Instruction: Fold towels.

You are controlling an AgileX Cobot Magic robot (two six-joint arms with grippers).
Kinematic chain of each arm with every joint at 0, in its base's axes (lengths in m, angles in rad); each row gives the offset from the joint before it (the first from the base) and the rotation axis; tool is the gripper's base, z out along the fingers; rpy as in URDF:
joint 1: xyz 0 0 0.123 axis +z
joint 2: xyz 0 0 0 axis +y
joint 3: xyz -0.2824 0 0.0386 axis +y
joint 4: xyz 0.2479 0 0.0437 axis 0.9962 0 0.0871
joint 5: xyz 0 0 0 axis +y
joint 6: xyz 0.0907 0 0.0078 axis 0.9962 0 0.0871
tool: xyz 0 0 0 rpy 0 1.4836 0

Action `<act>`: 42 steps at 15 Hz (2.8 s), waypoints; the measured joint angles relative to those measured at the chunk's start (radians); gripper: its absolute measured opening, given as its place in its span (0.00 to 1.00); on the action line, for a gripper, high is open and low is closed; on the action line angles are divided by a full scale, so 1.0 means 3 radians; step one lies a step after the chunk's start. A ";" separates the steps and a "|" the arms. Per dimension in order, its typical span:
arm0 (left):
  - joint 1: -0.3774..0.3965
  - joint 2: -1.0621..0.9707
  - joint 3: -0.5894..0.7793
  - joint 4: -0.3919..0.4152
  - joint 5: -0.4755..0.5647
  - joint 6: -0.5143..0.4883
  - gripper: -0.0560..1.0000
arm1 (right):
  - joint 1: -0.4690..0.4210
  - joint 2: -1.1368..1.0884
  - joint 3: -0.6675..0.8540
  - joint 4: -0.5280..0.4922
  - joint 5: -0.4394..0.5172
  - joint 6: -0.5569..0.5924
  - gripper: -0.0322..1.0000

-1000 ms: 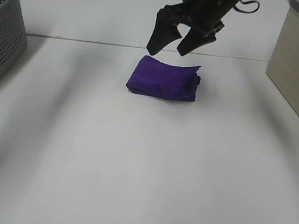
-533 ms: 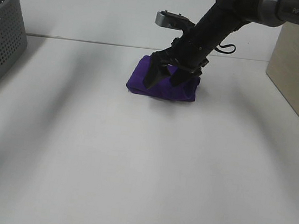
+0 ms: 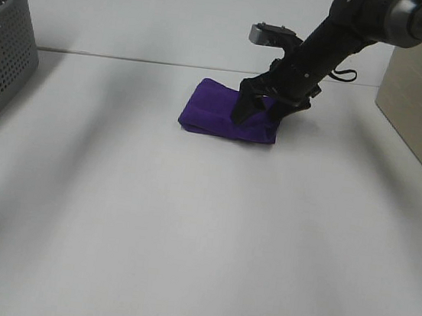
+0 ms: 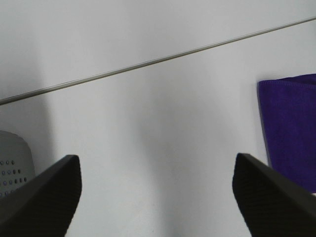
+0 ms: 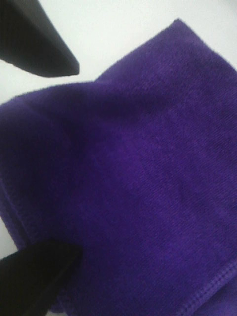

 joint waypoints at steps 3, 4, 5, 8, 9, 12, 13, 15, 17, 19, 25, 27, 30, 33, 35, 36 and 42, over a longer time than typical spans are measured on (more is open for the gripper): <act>0.0000 0.0000 0.0000 -0.0003 0.0000 0.0000 0.78 | -0.0063 0.0063 -0.0003 0.0033 -0.0007 -0.0007 0.85; 0.0000 0.0000 0.0000 -0.0003 0.0000 0.0000 0.78 | -0.0067 0.0063 -0.0003 0.0033 -0.0007 -0.0007 0.85; 0.0000 0.0000 0.0000 -0.0003 0.0000 0.0000 0.78 | -0.0073 0.0023 -0.0037 -0.0013 0.0023 -0.0007 0.85; 0.0003 -0.0010 0.0000 -0.0027 0.0003 0.0000 0.78 | -0.0073 -0.0117 -0.0257 -0.0067 0.0193 -0.0007 0.85; 0.0010 -0.0063 0.0000 -0.0027 0.0003 0.0023 0.78 | -0.0077 -0.0290 -0.0517 -0.0080 0.0400 0.0030 0.85; 0.0163 -0.0253 0.0100 -0.0057 0.0000 0.0093 0.78 | -0.0073 -0.0627 -0.0960 -0.0677 0.0807 0.0920 0.85; 0.0260 -0.0360 0.0253 -0.0047 0.0000 0.0107 0.78 | -0.0080 -0.0717 -0.0973 -0.1033 0.0820 0.1127 0.85; 0.0490 -0.0730 0.0807 0.0047 0.0000 0.0157 0.78 | -0.0187 -0.0983 -0.0973 -0.1490 0.0837 0.1400 0.85; 0.0723 -0.1243 0.1447 0.0103 0.0000 0.0253 0.78 | -0.0423 -0.1213 -0.0967 -0.1550 0.0837 0.1473 0.85; 0.0823 -0.1780 0.2057 0.0127 0.0000 0.0417 0.78 | -0.0723 -0.1527 -0.0710 -0.1553 0.0833 0.1507 0.85; 0.0833 -0.3957 0.3963 0.0173 -0.0307 0.0277 0.78 | -0.1013 -0.3887 0.1943 -0.1487 0.0843 0.1597 0.85; 0.0833 -0.4673 0.4567 0.0173 -0.0507 0.0267 0.78 | -0.1013 -0.4803 0.2700 -0.1487 0.0867 0.1597 0.85; 0.0833 -0.5613 0.5240 0.0227 -0.1003 0.0267 0.78 | -0.1013 -0.6090 0.3497 -0.1487 0.0873 0.1597 0.85; 0.0833 -0.6330 0.5720 0.0270 -0.1040 0.0267 0.78 | -0.1013 -0.7090 0.3893 -0.1580 0.0877 0.1597 0.85; 0.0833 -0.6680 0.5997 0.0270 -0.0973 0.0267 0.78 | -0.1013 -0.7457 0.4033 -0.1647 0.0877 0.1597 0.85; 0.0833 -0.6877 0.6140 0.0270 -0.0960 0.0267 0.78 | -0.1013 -0.7687 0.4117 -0.1660 0.0877 0.1597 0.85; 0.0833 -0.8000 0.6870 0.0137 -0.0583 0.0330 0.78 | -0.1013 -0.8280 0.4920 -0.1673 0.0657 0.1597 0.85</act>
